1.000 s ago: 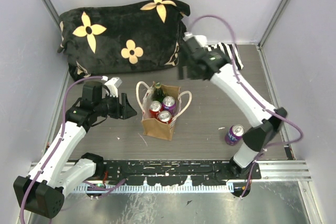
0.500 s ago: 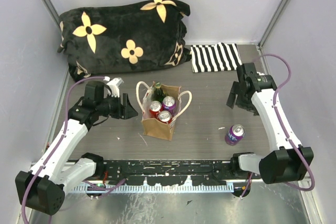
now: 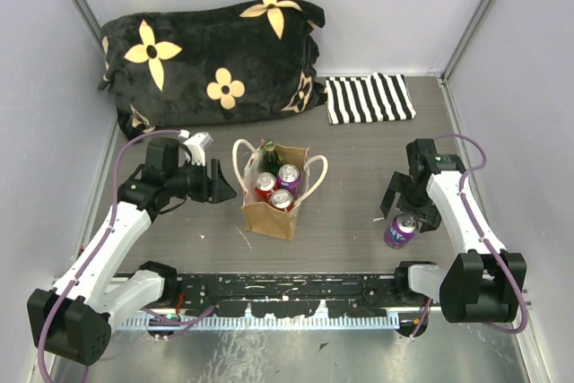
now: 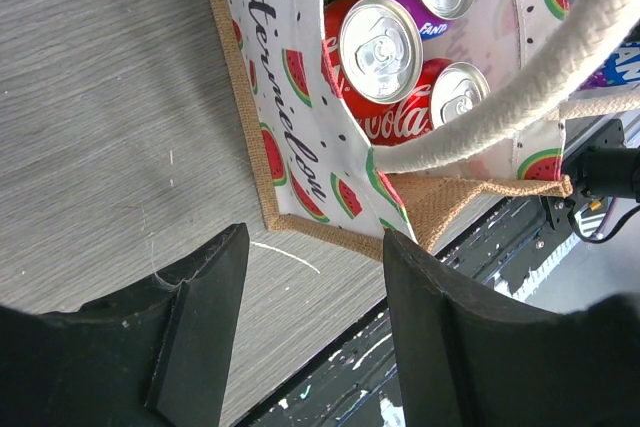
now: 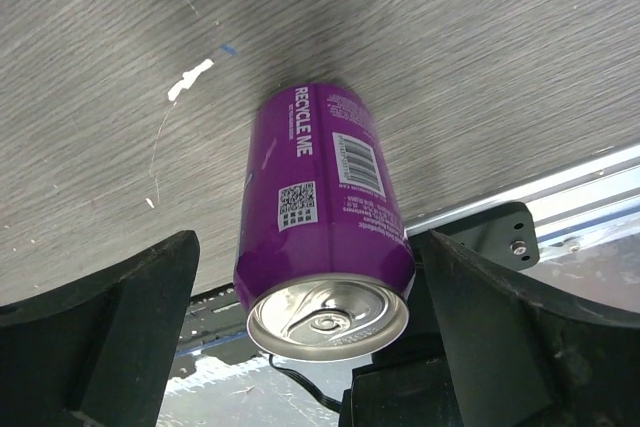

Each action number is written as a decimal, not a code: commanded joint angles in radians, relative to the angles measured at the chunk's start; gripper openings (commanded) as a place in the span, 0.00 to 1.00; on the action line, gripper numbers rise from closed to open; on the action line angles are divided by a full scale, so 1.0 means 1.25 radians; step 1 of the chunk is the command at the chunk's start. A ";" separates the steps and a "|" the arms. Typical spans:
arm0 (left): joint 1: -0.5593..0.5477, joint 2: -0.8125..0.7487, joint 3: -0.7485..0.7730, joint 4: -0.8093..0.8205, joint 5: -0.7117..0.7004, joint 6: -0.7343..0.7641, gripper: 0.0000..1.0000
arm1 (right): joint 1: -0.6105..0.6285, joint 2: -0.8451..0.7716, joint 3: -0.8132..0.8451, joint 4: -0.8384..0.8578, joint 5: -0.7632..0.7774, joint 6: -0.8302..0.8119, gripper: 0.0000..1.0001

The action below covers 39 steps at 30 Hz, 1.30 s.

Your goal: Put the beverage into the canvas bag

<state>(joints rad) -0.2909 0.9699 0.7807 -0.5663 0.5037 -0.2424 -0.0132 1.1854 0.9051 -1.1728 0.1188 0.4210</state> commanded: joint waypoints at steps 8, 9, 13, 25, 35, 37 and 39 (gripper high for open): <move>-0.003 0.011 0.002 0.035 0.016 0.008 0.63 | -0.002 -0.048 -0.013 0.006 -0.041 0.008 0.94; -0.003 0.012 0.005 0.036 0.015 0.009 0.63 | -0.002 -0.047 -0.012 0.006 -0.040 0.009 0.93; -0.003 0.019 0.007 0.045 0.014 0.006 0.63 | -0.002 -0.039 -0.010 -0.004 -0.038 0.009 0.86; -0.003 0.031 0.011 0.055 0.009 0.001 0.63 | 0.000 -0.028 0.004 -0.045 -0.046 0.005 0.74; -0.003 0.049 0.014 0.070 0.009 0.002 0.63 | 0.014 -0.032 0.014 -0.073 -0.048 0.010 0.48; -0.002 0.055 0.016 0.074 0.009 0.002 0.63 | 0.014 -0.023 0.022 -0.071 -0.051 0.006 0.28; -0.003 0.061 0.020 0.076 0.010 0.002 0.63 | 0.014 -0.014 0.047 -0.061 -0.055 0.003 0.14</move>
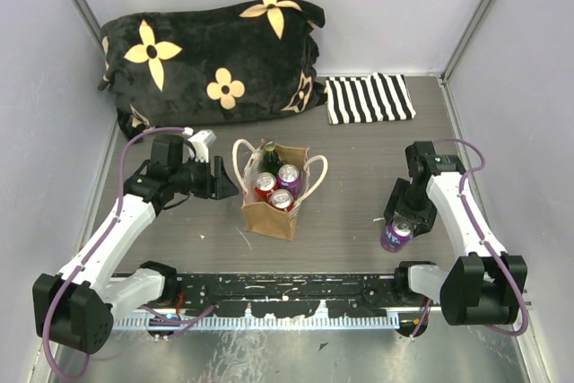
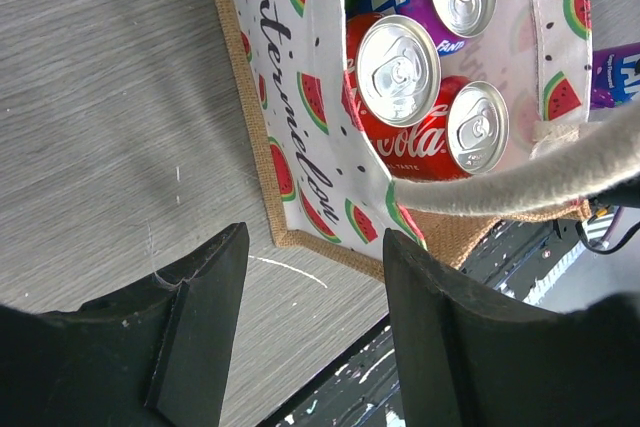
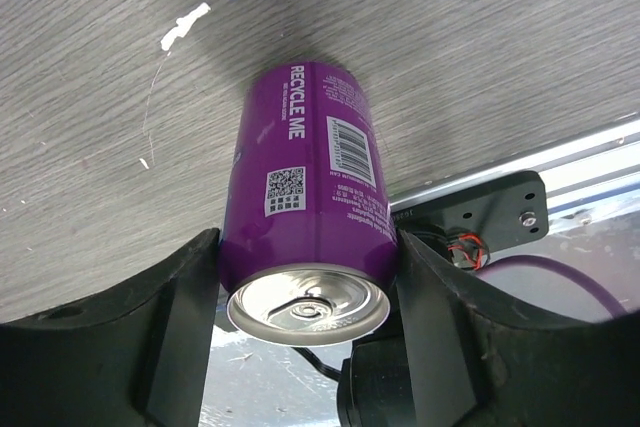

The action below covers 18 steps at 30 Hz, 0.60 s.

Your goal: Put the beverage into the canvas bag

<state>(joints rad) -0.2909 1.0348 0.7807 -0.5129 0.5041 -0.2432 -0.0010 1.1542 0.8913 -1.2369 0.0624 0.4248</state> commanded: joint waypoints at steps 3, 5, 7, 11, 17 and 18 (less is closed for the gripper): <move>-0.003 0.018 0.025 0.037 0.012 0.004 0.63 | 0.004 0.041 0.118 -0.001 -0.004 -0.005 0.07; -0.003 0.025 0.028 0.041 0.014 0.004 0.63 | 0.004 0.070 0.154 0.017 -0.002 -0.015 0.07; -0.003 0.029 0.030 0.044 0.016 0.002 0.63 | 0.004 0.110 0.180 0.037 -0.002 -0.025 0.07; -0.003 0.035 0.037 0.046 0.015 0.005 0.63 | 0.004 0.184 0.219 0.083 -0.003 -0.039 0.09; -0.002 0.034 0.037 0.048 0.012 0.003 0.63 | 0.006 0.277 0.227 0.153 -0.023 -0.055 0.34; -0.002 0.034 0.037 0.047 0.010 0.003 0.63 | 0.006 0.290 0.229 0.158 -0.027 -0.059 0.42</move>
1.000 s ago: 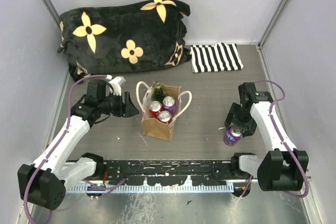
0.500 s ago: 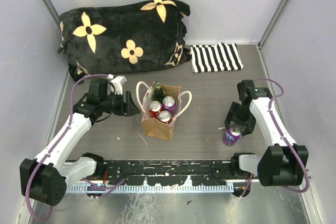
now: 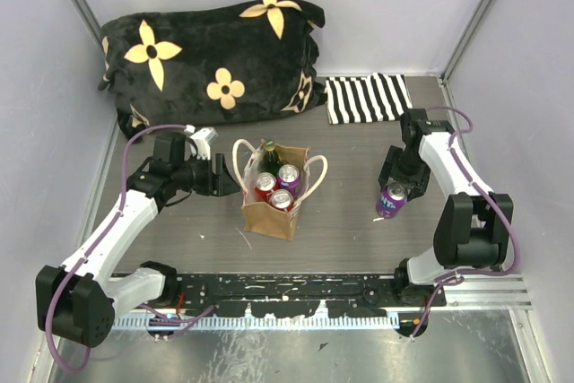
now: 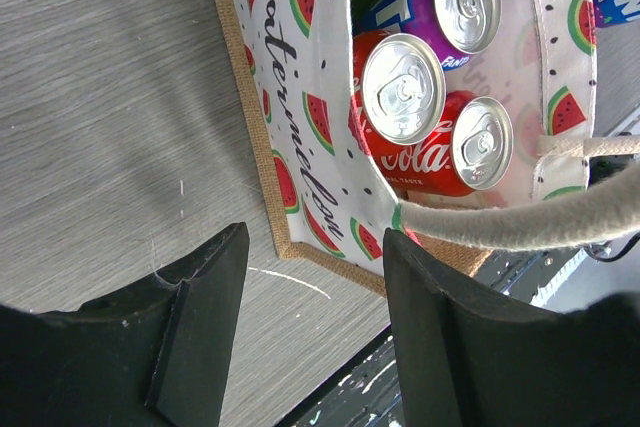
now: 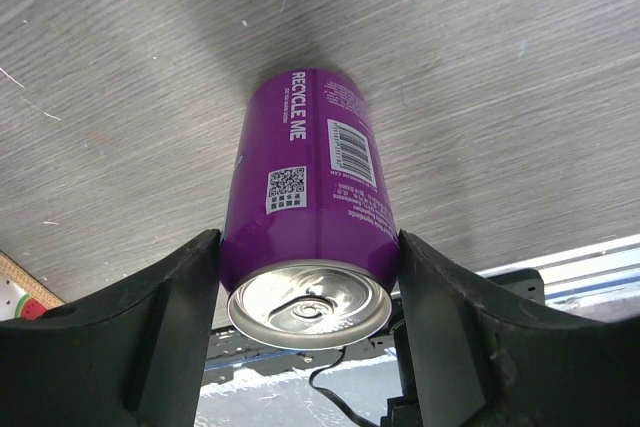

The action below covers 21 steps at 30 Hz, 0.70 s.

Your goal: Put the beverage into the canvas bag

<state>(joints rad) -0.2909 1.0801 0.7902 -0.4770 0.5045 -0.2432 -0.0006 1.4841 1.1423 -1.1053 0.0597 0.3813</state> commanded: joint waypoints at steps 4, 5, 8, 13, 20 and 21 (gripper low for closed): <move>-0.003 -0.004 0.031 0.013 0.008 0.006 0.62 | 0.011 0.051 0.048 0.049 -0.039 -0.049 0.60; -0.002 -0.004 0.032 0.011 0.008 0.007 0.62 | 0.012 0.055 0.052 0.045 -0.039 -0.053 0.62; -0.002 -0.001 0.032 0.009 0.008 0.007 0.62 | 0.015 0.059 0.057 0.029 -0.039 -0.066 0.69; -0.003 0.011 0.038 0.014 0.010 0.006 0.62 | 0.018 0.044 0.031 0.027 -0.051 -0.074 0.76; -0.002 0.025 0.047 0.018 0.014 0.003 0.62 | 0.021 0.034 0.018 0.029 -0.062 -0.080 0.84; -0.003 0.024 0.049 0.018 0.013 0.003 0.62 | 0.021 0.033 0.021 0.024 -0.058 -0.081 0.83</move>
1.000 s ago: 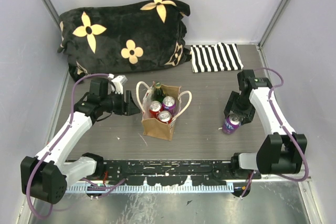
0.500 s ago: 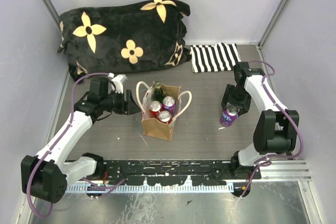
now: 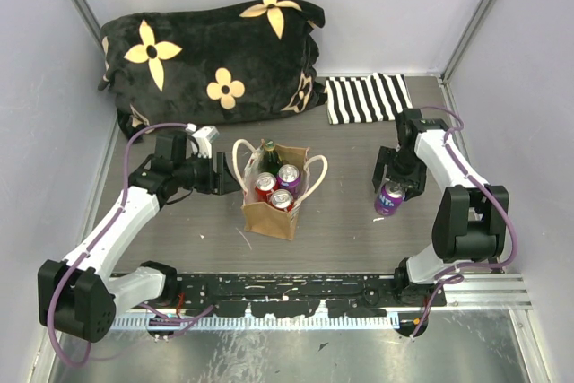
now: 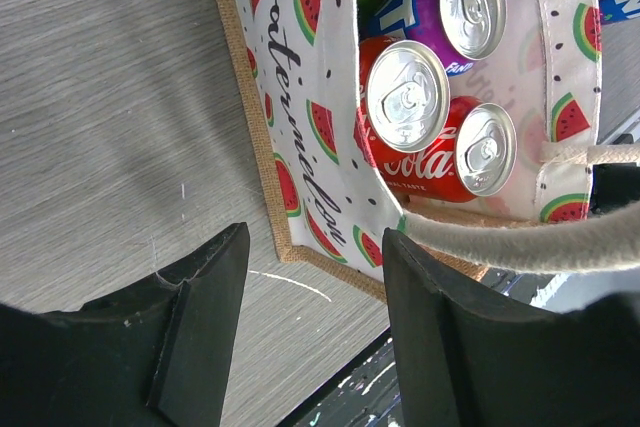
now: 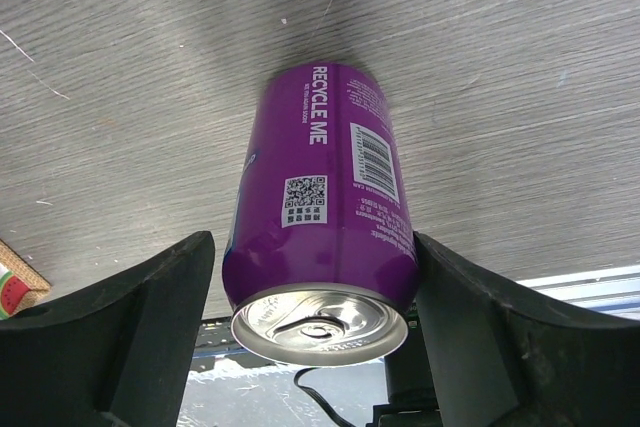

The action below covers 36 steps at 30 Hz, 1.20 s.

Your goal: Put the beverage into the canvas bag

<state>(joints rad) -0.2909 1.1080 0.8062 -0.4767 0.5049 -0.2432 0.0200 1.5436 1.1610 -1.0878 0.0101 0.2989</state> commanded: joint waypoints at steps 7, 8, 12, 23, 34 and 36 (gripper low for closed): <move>-0.002 -0.001 0.035 0.013 0.010 0.002 0.62 | 0.005 -0.040 0.008 -0.025 0.012 -0.024 0.81; -0.003 -0.001 0.035 0.013 0.010 0.003 0.62 | 0.005 -0.041 0.002 -0.026 0.014 -0.025 0.80; -0.002 -0.002 0.035 0.012 0.008 0.004 0.62 | 0.005 -0.045 -0.002 -0.030 0.016 -0.025 0.55; -0.001 -0.027 0.028 -0.010 0.002 0.012 0.62 | 0.030 -0.015 0.291 -0.130 -0.004 -0.006 0.01; 0.008 -0.078 -0.004 -0.030 -0.004 0.019 0.62 | 0.204 0.260 0.969 -0.299 -0.018 0.043 0.01; 0.010 -0.087 -0.009 -0.035 -0.005 0.019 0.62 | 0.254 0.280 0.999 -0.298 -0.007 0.055 0.01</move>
<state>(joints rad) -0.2878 1.0348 0.8059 -0.4984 0.5030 -0.2352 0.2367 1.8736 2.2936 -1.3926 0.0238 0.3237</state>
